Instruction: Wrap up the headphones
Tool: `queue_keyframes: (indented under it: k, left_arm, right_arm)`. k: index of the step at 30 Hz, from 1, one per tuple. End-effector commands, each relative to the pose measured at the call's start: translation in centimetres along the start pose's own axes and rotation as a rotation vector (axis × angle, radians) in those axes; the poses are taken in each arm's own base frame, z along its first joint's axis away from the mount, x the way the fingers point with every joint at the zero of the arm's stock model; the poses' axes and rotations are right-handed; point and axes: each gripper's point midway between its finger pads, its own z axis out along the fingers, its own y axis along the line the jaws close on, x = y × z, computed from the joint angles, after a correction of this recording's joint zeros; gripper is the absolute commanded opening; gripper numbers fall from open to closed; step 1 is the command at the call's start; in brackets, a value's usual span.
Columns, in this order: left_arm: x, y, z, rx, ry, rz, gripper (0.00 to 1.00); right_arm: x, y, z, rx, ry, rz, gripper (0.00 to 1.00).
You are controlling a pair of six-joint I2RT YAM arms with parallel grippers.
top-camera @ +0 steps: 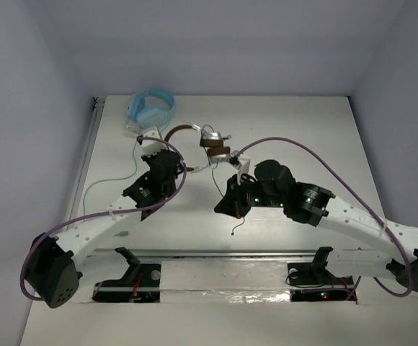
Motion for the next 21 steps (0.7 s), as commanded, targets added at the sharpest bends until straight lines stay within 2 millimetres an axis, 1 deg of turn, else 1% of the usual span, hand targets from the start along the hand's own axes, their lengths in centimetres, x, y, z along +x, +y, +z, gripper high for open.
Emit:
queue_keyframes:
  k: [1, 2, 4, 5, 6, 7, 8, 9, 10, 11, 12, 13, 14, 15, 16, 18, 19, 20, 21]
  left_arm:
    - [1.5, 1.3, -1.3, -0.041, 0.041, 0.080, 0.00]
    - [2.8, 0.8, -2.3, 0.002, 0.118, 0.150, 0.00]
    - [3.4, 0.9, -3.4, 0.012, 0.173, 0.240, 0.00]
    - [3.8, 1.0, -4.4, 0.026, 0.220, 0.303, 0.00]
    - [3.9, 0.8, -4.8, 0.043, 0.238, 0.332, 0.00]
    - [4.1, 0.8, -5.1, 0.058, 0.260, 0.361, 0.00]
    - [5.1, 0.7, -5.7, 0.090, 0.315, 0.411, 0.00]
    - [5.6, 0.8, -5.9, 0.097, 0.341, 0.433, 0.00]
    - [7.0, 0.4, -6.3, 0.137, 0.393, 0.478, 0.00]
    - [7.5, 0.4, -6.4, 0.147, 0.413, 0.490, 0.00]
    - [8.3, -0.1, -6.7, 0.178, 0.436, 0.512, 0.00]
    - [9.0, -0.4, -6.9, 0.211, 0.457, 0.527, 0.00]
    - [9.9, -1.1, -7.1, 0.259, 0.486, 0.531, 0.00]
    - [10.1, -1.2, -7.0, 0.258, 0.488, 0.531, 0.00]
    - [10.2, -1.3, -6.9, 0.260, 0.487, 0.527, 0.00]
    - [10.3, -2.6, -6.9, 0.299, 0.489, 0.501, 0.00]
    - [10.4, -3.2, -7.0, 0.330, 0.493, 0.502, 0.00]
    - [10.6, -4.4, -7.5, 0.396, 0.507, 0.482, 0.00]
    - [10.6, -4.9, -7.7, 0.429, 0.509, 0.478, 0.00]
  right_arm:
    - [-1.3, -0.7, -1.9, 0.104, 0.009, -0.079, 0.00]
    - [-2.3, 0.0, -2.2, 0.092, -0.009, -0.099, 0.00]
    - [-2.6, -0.1, -2.3, 0.107, 0.002, -0.111, 0.00]
    - [-3.0, -0.3, -2.5, 0.127, -0.007, -0.127, 0.00]
    - [-3.7, 0.0, -2.8, 0.131, -0.022, -0.137, 0.00]
    - [-4.0, -0.1, -2.9, 0.141, -0.026, -0.145, 0.00]
    - [-4.3, 0.0, -2.9, 0.139, -0.027, -0.162, 0.00]
    - [-4.8, 0.4, -3.1, 0.135, -0.030, -0.171, 0.00]
    - [-4.8, 0.2, -2.8, 0.144, -0.013, -0.186, 0.00]
    - [-5.0, 0.1, -2.7, 0.154, -0.006, -0.193, 0.00]
    - [-4.8, -0.3, -2.8, 0.175, 0.011, -0.197, 0.00]
    - [-5.4, -0.5, -2.8, 0.195, 0.002, -0.205, 0.00]
    - [-5.3, -0.6, -2.5, 0.199, 0.014, -0.212, 0.00]
    - [-5.0, -0.6, -2.4, 0.195, 0.028, -0.213, 0.00]
    - [-5.0, 0.0, -2.3, 0.164, 0.041, -0.212, 0.00]
    - [-4.5, 0.3, -1.7, 0.141, 0.073, -0.207, 0.00]
    - [-4.7, -0.1, -1.7, 0.159, 0.064, -0.207, 0.00]
    - [-4.6, -0.6, -1.6, 0.183, 0.062, -0.205, 0.00]
    - [-4.6, -1.1, -1.6, 0.207, 0.060, -0.205, 0.00]
